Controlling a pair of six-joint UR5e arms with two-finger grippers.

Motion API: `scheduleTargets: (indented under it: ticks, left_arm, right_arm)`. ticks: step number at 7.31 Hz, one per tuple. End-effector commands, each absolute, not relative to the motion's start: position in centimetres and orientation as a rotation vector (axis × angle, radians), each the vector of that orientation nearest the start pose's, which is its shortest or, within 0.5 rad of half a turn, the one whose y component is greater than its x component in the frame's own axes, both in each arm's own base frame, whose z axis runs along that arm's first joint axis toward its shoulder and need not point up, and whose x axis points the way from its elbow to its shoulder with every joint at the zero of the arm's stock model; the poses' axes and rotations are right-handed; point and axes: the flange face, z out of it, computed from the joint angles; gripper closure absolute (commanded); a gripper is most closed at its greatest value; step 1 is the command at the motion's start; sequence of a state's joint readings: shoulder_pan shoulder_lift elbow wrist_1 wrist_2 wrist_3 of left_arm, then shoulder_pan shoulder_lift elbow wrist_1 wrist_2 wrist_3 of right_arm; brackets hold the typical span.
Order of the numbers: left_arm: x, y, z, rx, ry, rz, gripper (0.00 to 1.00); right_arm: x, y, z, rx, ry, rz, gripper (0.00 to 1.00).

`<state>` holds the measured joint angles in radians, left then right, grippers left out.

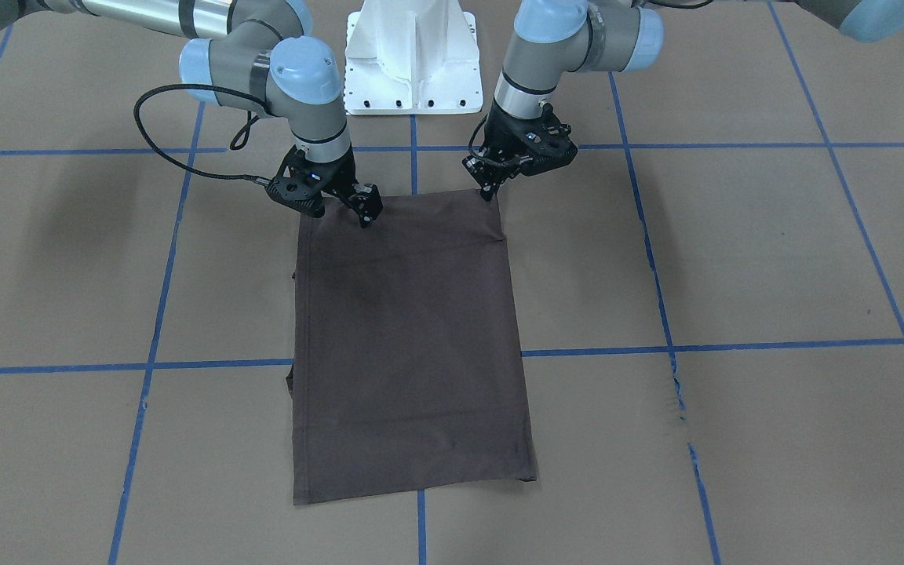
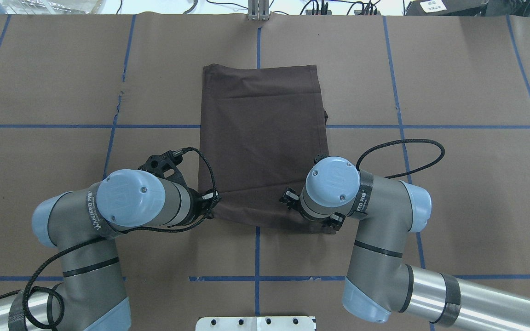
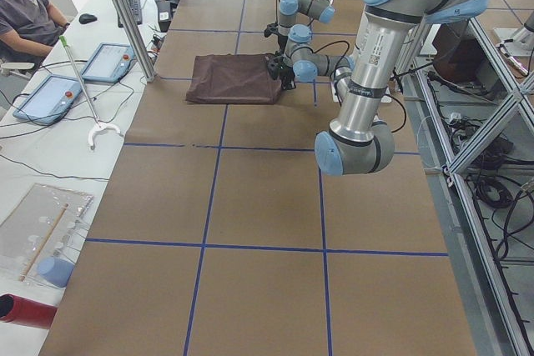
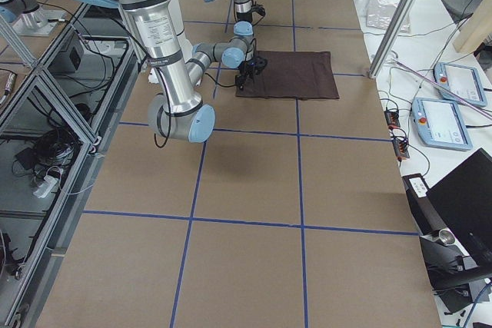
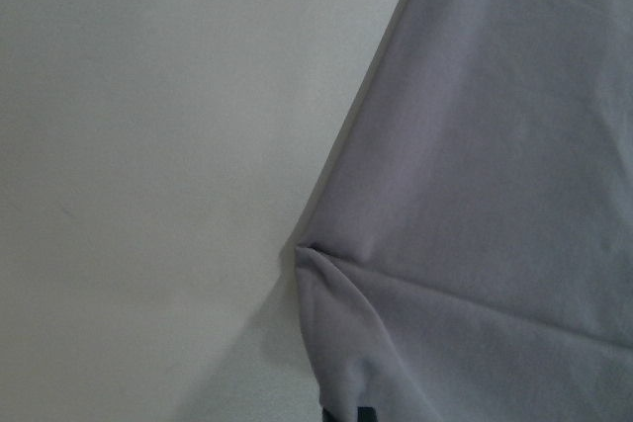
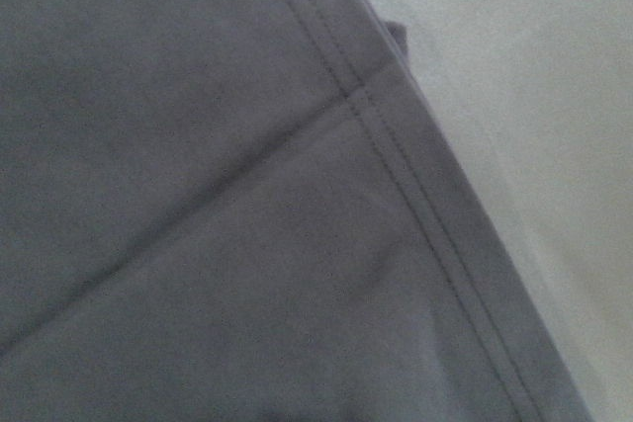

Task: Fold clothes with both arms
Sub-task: 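Grasp the bottom corners nearest the robot with both grippers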

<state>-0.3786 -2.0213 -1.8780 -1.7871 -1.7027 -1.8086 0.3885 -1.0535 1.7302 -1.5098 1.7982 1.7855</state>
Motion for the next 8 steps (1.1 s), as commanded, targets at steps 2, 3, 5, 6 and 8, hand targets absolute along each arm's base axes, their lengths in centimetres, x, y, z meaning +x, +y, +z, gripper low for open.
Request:
scheduleTargets:
  ticks: [2,3,5,6,8]
  left_arm:
    - [51.9,-33.6,24.8,-0.053,0.992,-0.502,1.00]
    - [51.9,-33.7,24.8,-0.052,0.992,-0.503,1.00]
    - [51.9,-33.7,24.7,-0.052,0.993,-0.503,1.00]
    - [51.9,-33.7,24.7,-0.052,0.993,-0.503,1.00]
    - [51.9,-33.7,24.7,-0.052,0.993,-0.503,1.00]
  right_arm:
    - [-56.5,-35.0,29.2,-0.158,-0.743,0.490,0.00]
    - [-56.7,-35.0,29.1,-0.155,-0.745,0.487,0.00]
    - [-56.7,-35.1,29.6,-0.154,-0.734,0.488,0.00]
    - [-56.7,-35.1,29.9,-0.154,-0.731,0.489,0.00]
    - [-56.8,-35.1,30.1,-0.154,-0.729,0.488,0.00]
